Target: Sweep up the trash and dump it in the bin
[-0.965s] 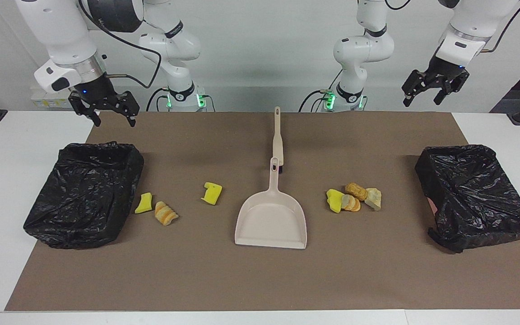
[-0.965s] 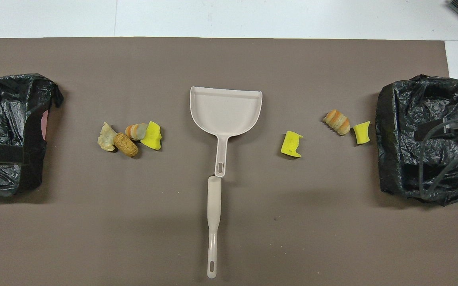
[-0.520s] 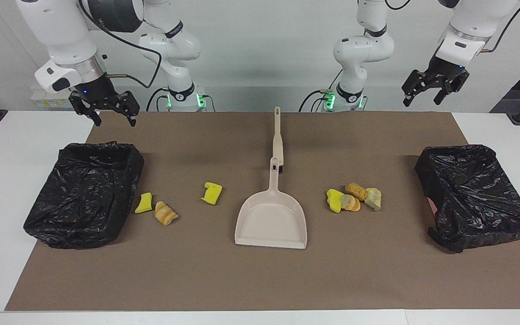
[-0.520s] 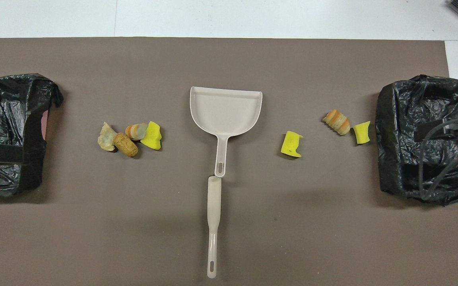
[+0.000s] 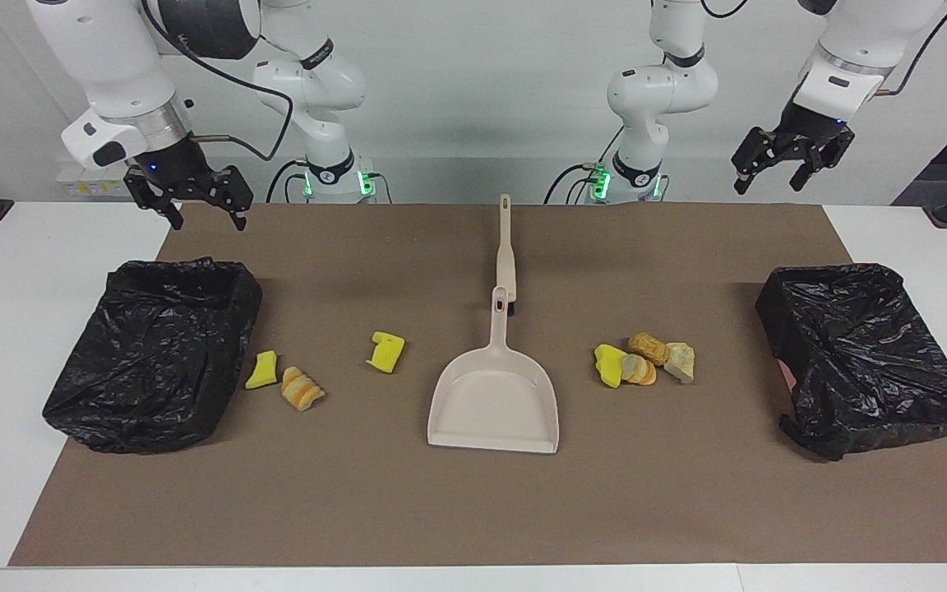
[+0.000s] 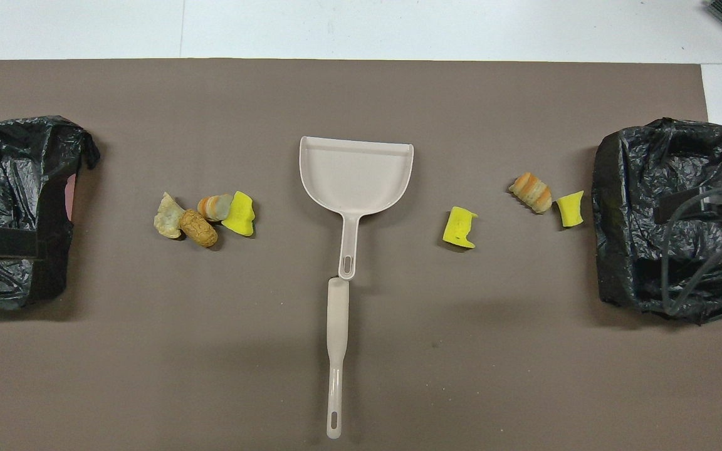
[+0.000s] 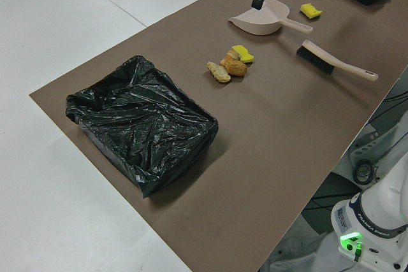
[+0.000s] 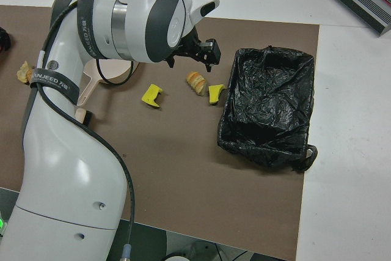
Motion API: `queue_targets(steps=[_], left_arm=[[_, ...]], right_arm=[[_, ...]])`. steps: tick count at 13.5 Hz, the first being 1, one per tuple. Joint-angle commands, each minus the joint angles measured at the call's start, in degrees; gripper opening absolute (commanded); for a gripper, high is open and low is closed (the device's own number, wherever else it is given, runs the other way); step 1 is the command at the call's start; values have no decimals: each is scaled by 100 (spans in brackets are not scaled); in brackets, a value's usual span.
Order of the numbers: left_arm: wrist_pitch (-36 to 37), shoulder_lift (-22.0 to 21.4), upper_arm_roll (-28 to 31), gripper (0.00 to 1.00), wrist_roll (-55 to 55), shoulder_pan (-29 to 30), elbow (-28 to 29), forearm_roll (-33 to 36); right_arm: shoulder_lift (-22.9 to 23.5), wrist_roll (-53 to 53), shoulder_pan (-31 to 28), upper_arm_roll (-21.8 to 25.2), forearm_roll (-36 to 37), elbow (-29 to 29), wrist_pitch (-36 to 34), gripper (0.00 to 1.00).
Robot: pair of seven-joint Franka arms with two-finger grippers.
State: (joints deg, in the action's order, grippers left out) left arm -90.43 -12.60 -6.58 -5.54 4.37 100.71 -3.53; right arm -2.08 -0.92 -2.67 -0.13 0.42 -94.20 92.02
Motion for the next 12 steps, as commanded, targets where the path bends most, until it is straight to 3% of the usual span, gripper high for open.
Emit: queue_targets(steps=[1, 5, 7, 12], left_arm=[[113, -32, -36, 100, 18, 90, -60, -60], [43, -32, -63, 100, 96, 73, -51, -69], [-123, 29, -106, 100, 70, -59, 62, -104], [-1230, 267, -124, 100, -516, -1480, 1010, -122]], right_arm=[[-161, -136, -6, -13, -7, -351, 183, 100], [-109, -339, 21, -188, -7, -398, 203, 100], [215, -330, 222, -250, -16, -240, 185, 100], [1243, 345, 1030, -250, -86, 217, 615, 100]])
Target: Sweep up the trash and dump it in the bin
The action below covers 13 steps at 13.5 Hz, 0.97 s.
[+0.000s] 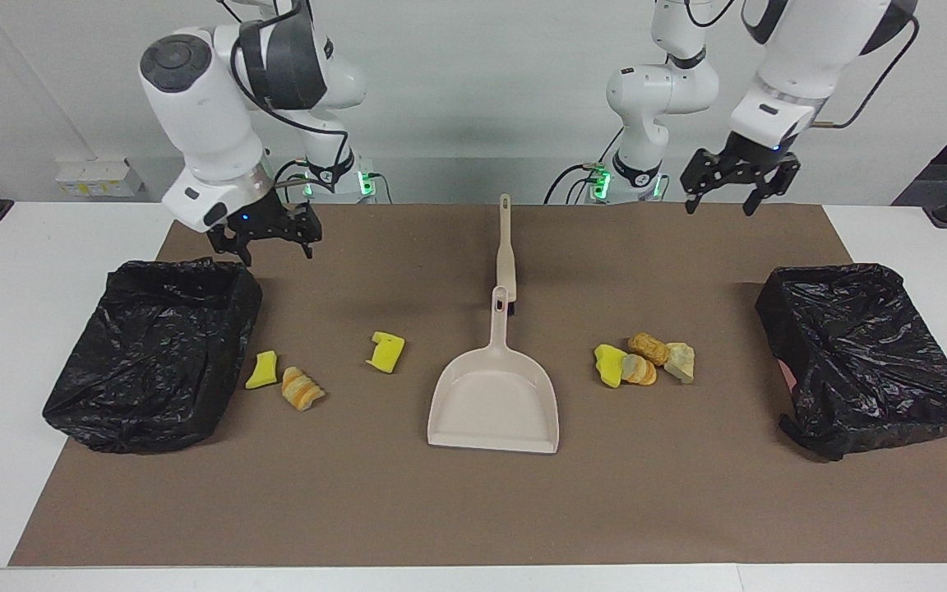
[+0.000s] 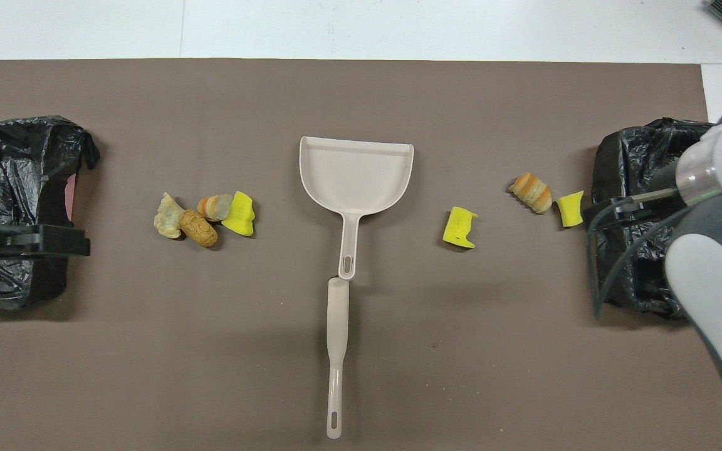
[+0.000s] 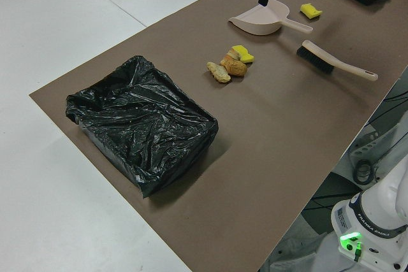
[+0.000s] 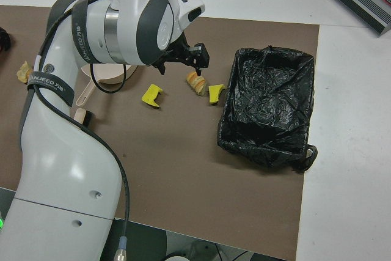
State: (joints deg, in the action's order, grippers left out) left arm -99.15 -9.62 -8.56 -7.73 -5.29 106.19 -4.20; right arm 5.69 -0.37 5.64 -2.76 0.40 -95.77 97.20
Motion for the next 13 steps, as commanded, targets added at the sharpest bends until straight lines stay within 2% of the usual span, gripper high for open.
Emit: queue_targets(steps=[1, 4, 6, 9, 11, 13], left_arm=[[-446, -110, 74, 100, -465, -795, 751, -55], [-753, -566, 74, 100, -1018, -1796, 1717, -55], [-1384, -577, 74, 100, -1702, -2595, 2307, -55], [-2632, -59, 65, 100, -2653, -3582, 2976, -64], [-3152, 169, 74, 100, -2812, -3978, 3258, -64], [-3382, 250, 65, 100, -2910, -4076, 3408, -64]], right_arm=[[694, 561, 418, -13, -136, 470, 341, 100], [1213, 1135, 814, -22, -383, 558, 948, 100], [1556, 1327, 1113, -22, -374, 734, 1195, 100], [1987, 2222, 1570, -22, -383, 927, 1686, 100], [2505, 2838, 1895, -14, -357, 1505, 1688, 100], [2927, 3243, 2082, 4, -322, 1998, 1705, 100]])
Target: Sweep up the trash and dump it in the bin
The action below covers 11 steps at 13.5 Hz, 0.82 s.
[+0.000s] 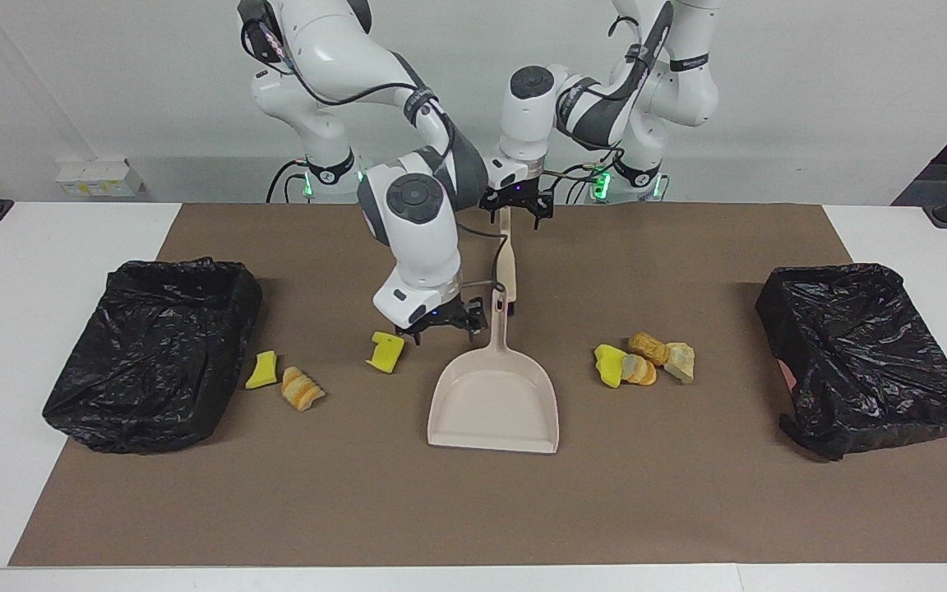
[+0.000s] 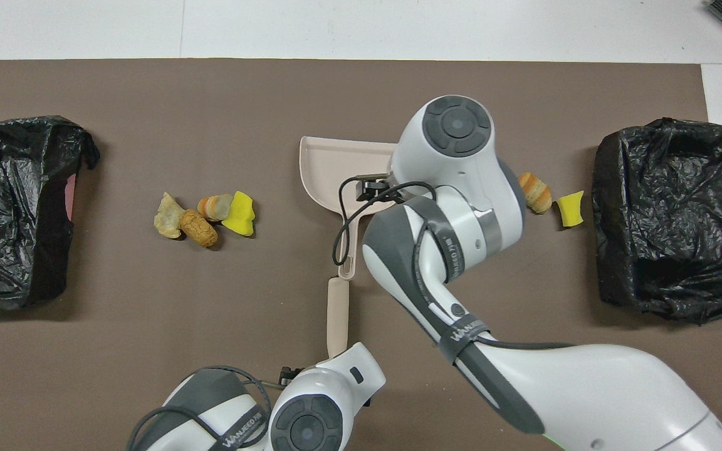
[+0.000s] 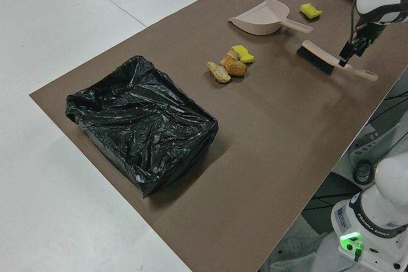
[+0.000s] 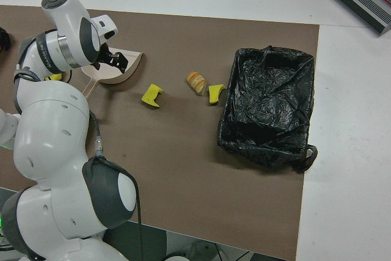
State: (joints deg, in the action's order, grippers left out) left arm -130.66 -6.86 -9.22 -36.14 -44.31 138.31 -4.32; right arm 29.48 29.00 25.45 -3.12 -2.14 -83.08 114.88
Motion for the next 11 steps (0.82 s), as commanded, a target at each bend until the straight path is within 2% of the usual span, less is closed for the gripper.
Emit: queue_targets(steps=[1, 4, 5, 6, 7, 8, 9, 10, 11], left_arm=[[-249, -17, 131, 100, -86, -366, 266, -60], [-266, 10, 140, 100, -68, -350, 267, -60], [-267, 18, 148, 100, -59, -341, 267, -60], [-232, 18, 149, 89, -51, -306, 267, -60], [-223, 18, 149, 69, -59, -306, 267, -60], [-205, 27, 149, 39, -51, -306, 232, -60], [-205, 71, 157, 16, -42, -289, 171, -60], [-161, 80, 157, 0, -24, -254, 92, -60], [-152, 54, 166, 0, -24, -218, 65, -60]], right_arm=[[689, 412, 187, 40, -59, 871, -62, 100], [726, 545, 408, 75, 73, 846, -62, 100], [700, 563, 443, 66, 73, 837, -97, 97], [682, 615, 478, 49, 56, 793, -97, 94], [656, 711, 478, 40, 64, 697, -106, 93], [508, 817, 487, 31, 73, 470, -114, 92], [376, 861, 496, 22, 64, 181, -36, 87], [305, 870, 496, 22, 38, 56, -44, 81], [286, 879, 504, 22, 38, 37, -123, 81]])
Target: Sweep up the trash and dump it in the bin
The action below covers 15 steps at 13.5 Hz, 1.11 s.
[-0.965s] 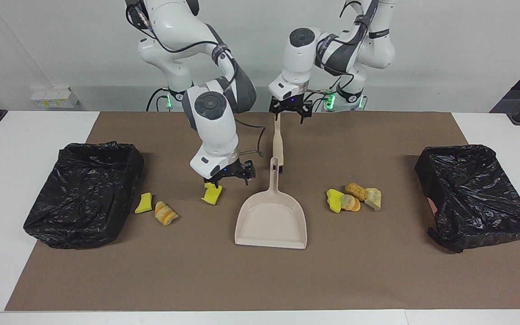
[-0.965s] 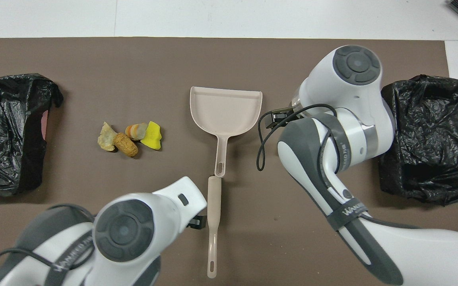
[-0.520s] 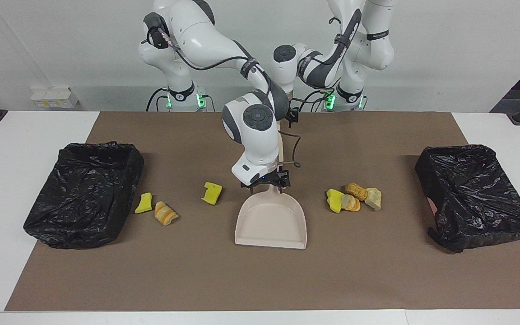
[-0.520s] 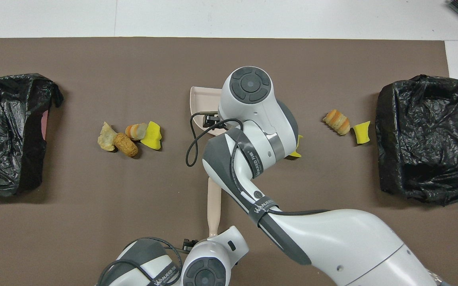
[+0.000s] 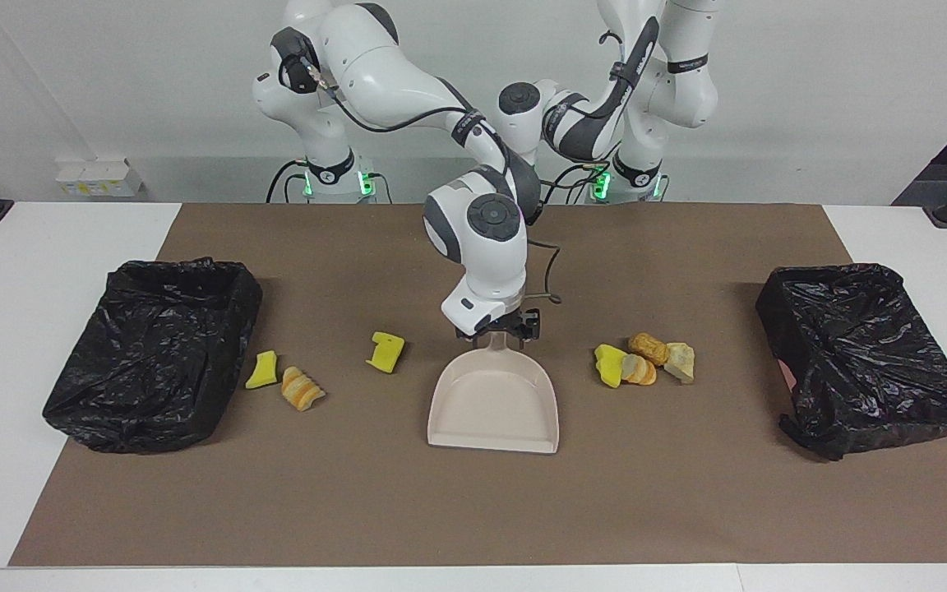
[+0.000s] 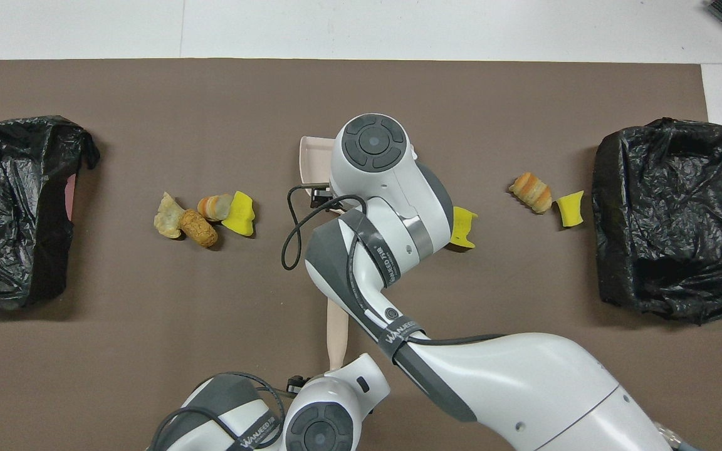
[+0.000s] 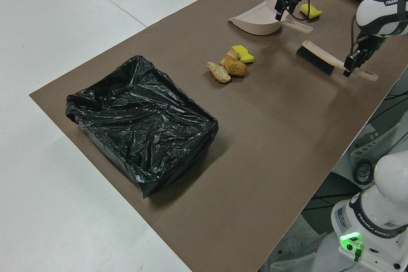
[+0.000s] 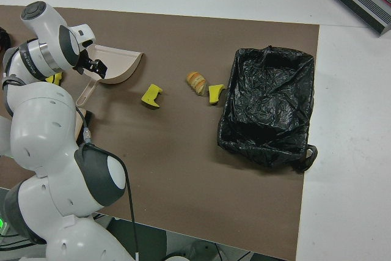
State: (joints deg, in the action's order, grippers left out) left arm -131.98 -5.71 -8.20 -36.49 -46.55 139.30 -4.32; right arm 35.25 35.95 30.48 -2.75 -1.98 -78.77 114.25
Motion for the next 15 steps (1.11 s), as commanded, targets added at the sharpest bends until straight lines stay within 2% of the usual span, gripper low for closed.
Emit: queue_targets(steps=[1, 2, 4, 5, 8, 11, 12, 13, 14, 15], left_arm=[[-12, -70, 64, 0, 10, 49, -78, -60], [-12, -62, 64, 0, 28, 84, -96, -52], [14, -61, 55, 0, 54, 111, -96, -51], [92, -70, 55, 0, 63, 111, -96, -51], [662, -149, 64, 0, 316, 242, -87, -51], [1304, -614, 81, 0, 712, 777, -96, -51], [1419, -807, 81, 0, 931, 987, -96, -51], [1655, -983, 90, 0, 1125, 1190, -87, -43], [1823, -1150, 99, 0, 1327, 1488, -96, -17], [1920, -1273, 99, 0, 1520, 1769, -96, 10]], right_arm=[[-352, 176, 19, -16, 40, -445, -121, 81], [-387, 176, 54, -16, 32, -507, -209, 78], [-405, 106, 54, -16, 58, -516, -332, 57], [-414, 97, 54, -16, 23, -516, -342, 53], [-440, 97, 63, -24, -39, -578, -350, 54], [-659, 79, 124, -24, -30, -954, -368, 53], [-695, 44, 150, -16, -21, -1025, -368, 49], [-695, -60, 159, -16, -13, -1026, -385, 28], [-687, -157, 151, -16, -4, -991, -438, 0], [-695, -184, 159, -16, 49, -974, -464, 0]])
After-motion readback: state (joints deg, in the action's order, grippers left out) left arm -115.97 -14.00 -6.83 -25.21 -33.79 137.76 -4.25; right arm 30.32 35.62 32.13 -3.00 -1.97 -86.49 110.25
